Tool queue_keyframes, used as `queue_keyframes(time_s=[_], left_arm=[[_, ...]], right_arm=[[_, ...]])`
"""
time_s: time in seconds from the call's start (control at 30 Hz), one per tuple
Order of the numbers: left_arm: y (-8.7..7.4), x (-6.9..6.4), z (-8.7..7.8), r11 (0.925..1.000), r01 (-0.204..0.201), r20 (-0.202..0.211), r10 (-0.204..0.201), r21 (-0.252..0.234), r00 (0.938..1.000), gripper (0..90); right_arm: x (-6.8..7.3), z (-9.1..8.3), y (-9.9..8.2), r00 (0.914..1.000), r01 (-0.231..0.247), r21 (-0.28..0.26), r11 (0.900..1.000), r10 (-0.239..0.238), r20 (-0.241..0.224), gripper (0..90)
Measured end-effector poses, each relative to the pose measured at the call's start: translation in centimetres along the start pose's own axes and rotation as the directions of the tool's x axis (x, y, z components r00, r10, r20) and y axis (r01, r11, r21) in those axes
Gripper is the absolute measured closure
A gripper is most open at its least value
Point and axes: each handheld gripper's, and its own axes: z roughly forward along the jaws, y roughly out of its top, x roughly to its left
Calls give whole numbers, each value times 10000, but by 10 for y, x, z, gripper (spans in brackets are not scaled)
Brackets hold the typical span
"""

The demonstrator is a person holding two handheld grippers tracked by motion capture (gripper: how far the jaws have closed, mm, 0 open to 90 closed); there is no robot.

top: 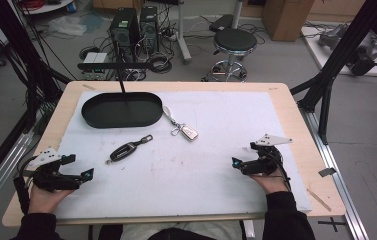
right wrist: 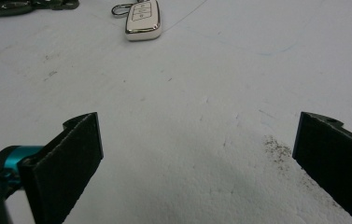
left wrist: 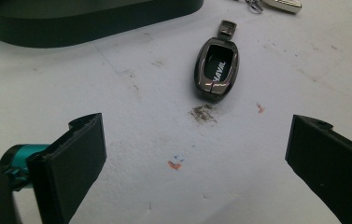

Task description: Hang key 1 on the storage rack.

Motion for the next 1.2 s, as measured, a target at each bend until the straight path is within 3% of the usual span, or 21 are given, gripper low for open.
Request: queue_keyframes(time_s=[0.87,1.2], left_arm=[[-2,0,2,9998,-62,105,61,167,9999,56],[-3,0,3,9998,-29,44,28,195,10000,56]], right_arm=[[2,6,1,9999,116,318,9994,-118,55,8],[5,19,21,9993,360,556,9978,-357,-71,8]])
